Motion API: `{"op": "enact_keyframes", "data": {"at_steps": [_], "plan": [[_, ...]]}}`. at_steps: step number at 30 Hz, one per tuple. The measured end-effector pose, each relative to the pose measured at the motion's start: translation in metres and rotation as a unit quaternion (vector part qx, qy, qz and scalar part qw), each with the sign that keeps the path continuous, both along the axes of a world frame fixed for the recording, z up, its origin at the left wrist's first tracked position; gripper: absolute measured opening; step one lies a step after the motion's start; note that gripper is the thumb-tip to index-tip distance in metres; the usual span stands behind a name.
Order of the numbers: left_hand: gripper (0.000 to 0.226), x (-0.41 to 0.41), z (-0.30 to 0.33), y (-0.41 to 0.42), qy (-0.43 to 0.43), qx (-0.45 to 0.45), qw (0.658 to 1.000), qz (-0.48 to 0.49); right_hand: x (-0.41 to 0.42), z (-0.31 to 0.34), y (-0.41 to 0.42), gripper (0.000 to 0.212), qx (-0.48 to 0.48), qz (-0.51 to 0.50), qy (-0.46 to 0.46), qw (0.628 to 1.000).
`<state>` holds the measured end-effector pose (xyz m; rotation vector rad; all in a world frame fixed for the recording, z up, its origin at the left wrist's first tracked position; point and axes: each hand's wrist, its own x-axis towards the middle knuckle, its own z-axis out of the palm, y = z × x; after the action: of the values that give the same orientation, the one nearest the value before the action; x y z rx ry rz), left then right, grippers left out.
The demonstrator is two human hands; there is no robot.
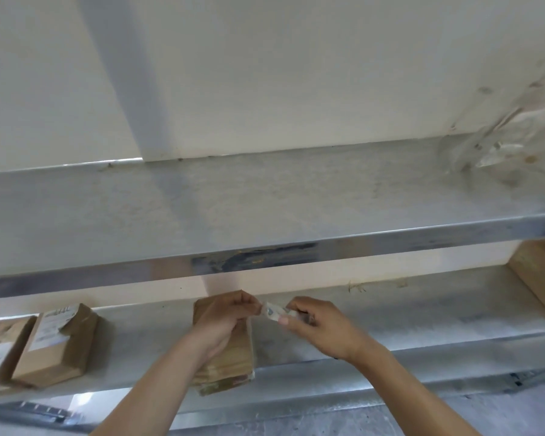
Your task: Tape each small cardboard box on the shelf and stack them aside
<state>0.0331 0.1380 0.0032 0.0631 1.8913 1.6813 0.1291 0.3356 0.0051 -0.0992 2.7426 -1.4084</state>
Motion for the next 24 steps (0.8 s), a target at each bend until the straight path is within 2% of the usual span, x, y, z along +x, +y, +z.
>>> {"op": "enact_keyframes", "data": {"at_steps": [3,6,9,11,14,17,20,24], "plan": [[0.022,0.007,0.000,-0.005,0.036,0.011,0.999,0.001,0.002,-0.001,-0.003,0.031,-0.022,-0.010,0.016,1.000],[0.020,0.011,-0.006,-0.016,0.005,0.014,1.000,-0.004,0.005,-0.006,0.000,0.039,-0.013,0.008,0.028,0.999],[0.026,0.020,-0.006,-0.024,-0.013,-0.041,0.999,0.008,0.010,-0.007,0.000,0.048,-0.011,0.014,0.043,0.999],[0.012,0.028,-0.003,-0.024,0.056,-0.120,0.991,-0.031,0.012,-0.008,-0.001,0.045,-0.007,0.015,0.054,0.998],[0.006,0.034,0.001,-0.022,0.201,-0.239,0.947,-0.072,0.011,-0.010,-0.001,0.038,0.005,0.018,0.069,0.997],[0.010,0.037,0.005,-0.017,0.286,-0.255,0.920,-0.080,0.011,-0.012,-0.001,0.044,-0.003,0.003,0.084,0.996],[0.014,0.038,-0.005,-0.010,0.418,-0.264,0.867,-0.063,0.011,-0.013,0.002,0.050,-0.016,-0.013,0.091,0.996],[0.018,0.035,-0.019,-0.010,0.473,-0.313,0.821,-0.064,0.011,-0.013,0.004,0.049,-0.020,-0.013,0.103,0.994]]}}
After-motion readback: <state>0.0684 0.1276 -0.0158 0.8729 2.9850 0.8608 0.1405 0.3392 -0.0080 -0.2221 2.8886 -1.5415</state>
